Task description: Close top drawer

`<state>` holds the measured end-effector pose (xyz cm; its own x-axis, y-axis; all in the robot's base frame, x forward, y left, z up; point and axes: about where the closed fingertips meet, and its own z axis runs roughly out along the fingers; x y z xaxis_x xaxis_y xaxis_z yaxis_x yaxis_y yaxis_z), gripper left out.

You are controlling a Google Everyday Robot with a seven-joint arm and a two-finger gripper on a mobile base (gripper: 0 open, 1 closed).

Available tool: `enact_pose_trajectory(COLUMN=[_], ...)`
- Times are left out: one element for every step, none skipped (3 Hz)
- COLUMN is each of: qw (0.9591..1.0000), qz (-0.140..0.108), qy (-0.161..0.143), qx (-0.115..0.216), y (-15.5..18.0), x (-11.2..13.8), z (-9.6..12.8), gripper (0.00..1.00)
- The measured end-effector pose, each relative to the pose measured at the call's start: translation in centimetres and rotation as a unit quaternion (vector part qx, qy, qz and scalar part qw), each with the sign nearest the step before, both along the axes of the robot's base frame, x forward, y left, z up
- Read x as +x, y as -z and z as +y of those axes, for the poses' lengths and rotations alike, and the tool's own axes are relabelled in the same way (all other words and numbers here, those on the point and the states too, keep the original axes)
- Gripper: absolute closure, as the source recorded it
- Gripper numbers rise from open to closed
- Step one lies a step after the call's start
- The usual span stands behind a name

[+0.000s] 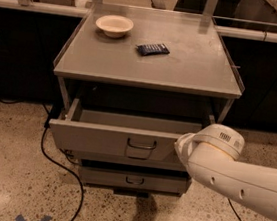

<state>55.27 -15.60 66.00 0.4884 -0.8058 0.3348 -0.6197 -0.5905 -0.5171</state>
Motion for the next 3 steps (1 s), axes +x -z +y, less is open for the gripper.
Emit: enact_pose_trajectory(qw=[0.9999,0.9994,0.9984], qz=[-0.008,-0.02,-0.031], qy=[-0.007,-0.023,-0.035], qx=[-0.004,-0.016,-0.033], y=[0.0,0.3,0.8], x=[0.9,3.3,6.1], z=[0.1,0.4,0.7], gripper=[1.0,1.0,1.0])
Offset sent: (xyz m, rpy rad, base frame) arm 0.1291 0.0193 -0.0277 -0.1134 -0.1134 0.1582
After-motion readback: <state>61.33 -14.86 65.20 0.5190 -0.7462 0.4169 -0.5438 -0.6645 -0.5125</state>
